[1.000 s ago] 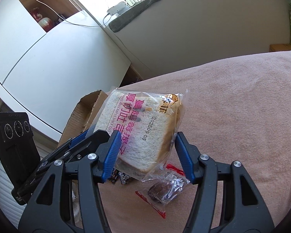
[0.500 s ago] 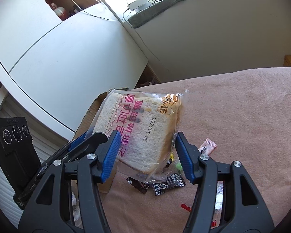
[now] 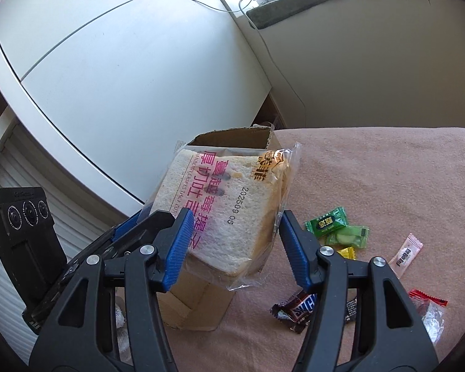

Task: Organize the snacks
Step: 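Lift the bread bag with the right gripper and lower it into the box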

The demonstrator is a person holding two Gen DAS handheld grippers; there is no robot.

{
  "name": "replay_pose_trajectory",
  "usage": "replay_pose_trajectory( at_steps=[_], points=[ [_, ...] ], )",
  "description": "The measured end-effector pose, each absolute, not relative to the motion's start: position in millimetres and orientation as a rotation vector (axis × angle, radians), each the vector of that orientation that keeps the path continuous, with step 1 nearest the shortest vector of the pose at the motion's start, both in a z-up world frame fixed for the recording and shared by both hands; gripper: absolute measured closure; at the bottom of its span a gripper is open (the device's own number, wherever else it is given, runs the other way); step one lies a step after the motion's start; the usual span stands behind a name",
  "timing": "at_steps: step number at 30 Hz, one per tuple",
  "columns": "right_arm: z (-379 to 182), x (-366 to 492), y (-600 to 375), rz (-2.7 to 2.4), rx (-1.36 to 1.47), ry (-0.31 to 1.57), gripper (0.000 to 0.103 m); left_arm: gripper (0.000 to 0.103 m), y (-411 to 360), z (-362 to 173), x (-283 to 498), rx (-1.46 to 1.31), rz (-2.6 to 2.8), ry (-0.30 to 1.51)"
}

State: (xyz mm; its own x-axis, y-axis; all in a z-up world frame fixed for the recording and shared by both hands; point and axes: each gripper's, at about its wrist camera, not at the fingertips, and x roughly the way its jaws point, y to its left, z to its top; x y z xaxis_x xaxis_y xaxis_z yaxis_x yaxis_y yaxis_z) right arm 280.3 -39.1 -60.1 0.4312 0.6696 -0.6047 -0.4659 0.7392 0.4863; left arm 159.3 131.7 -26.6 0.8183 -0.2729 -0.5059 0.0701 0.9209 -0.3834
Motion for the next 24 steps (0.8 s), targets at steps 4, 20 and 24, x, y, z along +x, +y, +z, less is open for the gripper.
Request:
replay_pose_trajectory(
  at_steps=[4, 20, 24],
  points=[
    [-60, 287, -14, 0.741, 0.256, 0.879, 0.042, 0.054, 151, -29, 156, -0.383, -0.16, 0.579],
    [-78, 296, 42, 0.781, 0.211, 0.913, 0.042, 0.054, 191, -45, 150, -0.417, -0.103, 0.597],
    [-79, 297, 48, 0.789, 0.208, 0.919, 0.042, 0.054, 194, -45, 149, -0.409, -0.089, 0.599]
  ],
)
